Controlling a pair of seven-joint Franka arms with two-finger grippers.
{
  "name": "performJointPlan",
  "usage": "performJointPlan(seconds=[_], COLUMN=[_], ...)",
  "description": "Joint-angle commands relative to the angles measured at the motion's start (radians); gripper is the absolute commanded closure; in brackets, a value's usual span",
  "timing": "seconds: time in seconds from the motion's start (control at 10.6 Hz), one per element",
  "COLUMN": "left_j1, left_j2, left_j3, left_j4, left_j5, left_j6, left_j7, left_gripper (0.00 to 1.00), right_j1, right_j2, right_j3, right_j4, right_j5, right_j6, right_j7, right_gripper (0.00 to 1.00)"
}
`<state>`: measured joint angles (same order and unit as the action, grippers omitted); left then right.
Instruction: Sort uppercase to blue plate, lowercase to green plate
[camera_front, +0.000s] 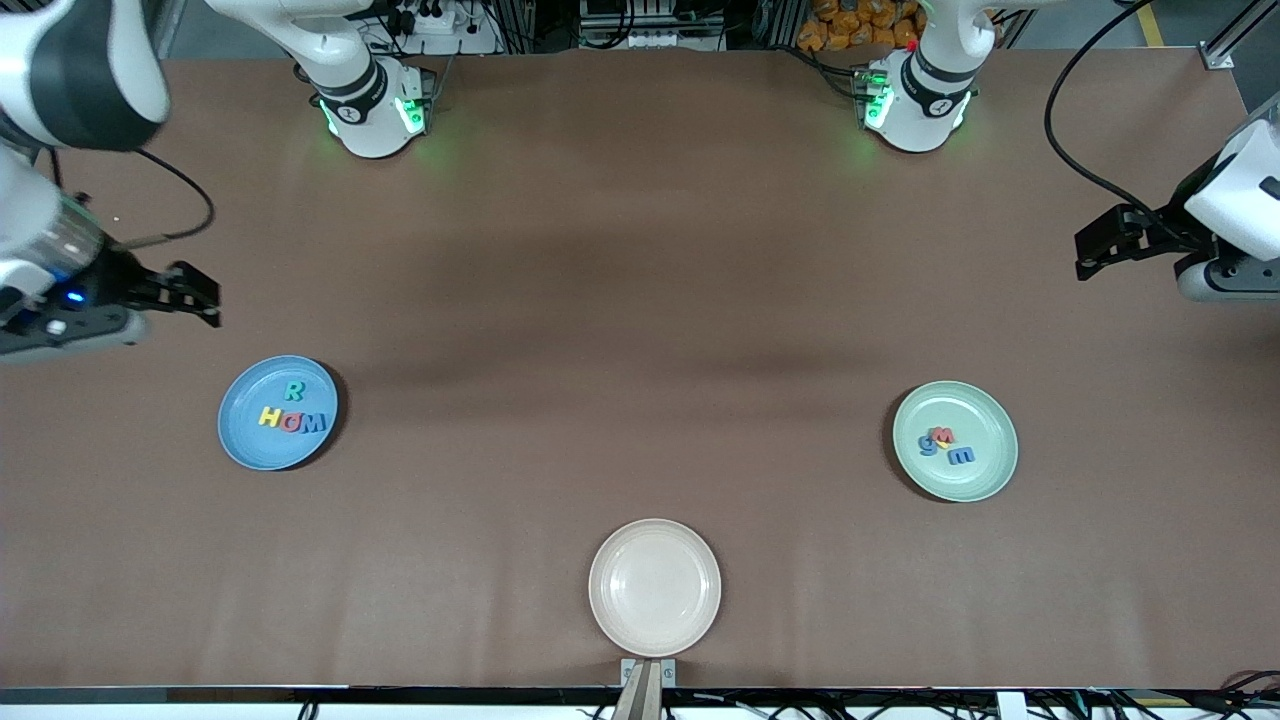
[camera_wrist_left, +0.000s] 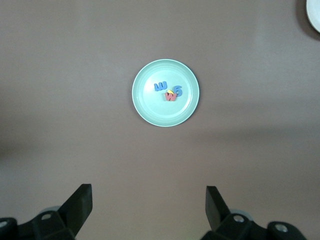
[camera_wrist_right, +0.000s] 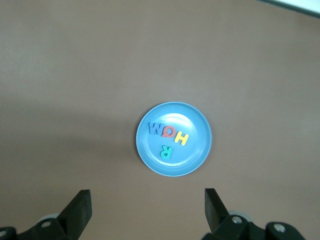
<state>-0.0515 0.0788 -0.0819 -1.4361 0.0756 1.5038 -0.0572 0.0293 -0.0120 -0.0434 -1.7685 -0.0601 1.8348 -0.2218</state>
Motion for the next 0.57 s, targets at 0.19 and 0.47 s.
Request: performJointPlan(seconds=[0.19,0.47], left_j1=[-0.002,0.001], left_j2=[-0.004,-0.007], left_j3=[-0.009,-0.01], left_j4=[0.016,0.016], left_j5=[0.023,0.018], left_j6=[-0.017,-0.017], left_j7=[-0.012,-0.006], left_gripper=[0.0,0.0], right_j1=[-0.062,-0.068], right_j2=[0.003,-0.008], right_j3=[0.005,-0.006], right_j4=[0.285,0.297], right_j5=[0.082,0.135], right_j6=[-0.279,-0.319], right_j7=[0.01,0.038], right_gripper=[0.0,0.0])
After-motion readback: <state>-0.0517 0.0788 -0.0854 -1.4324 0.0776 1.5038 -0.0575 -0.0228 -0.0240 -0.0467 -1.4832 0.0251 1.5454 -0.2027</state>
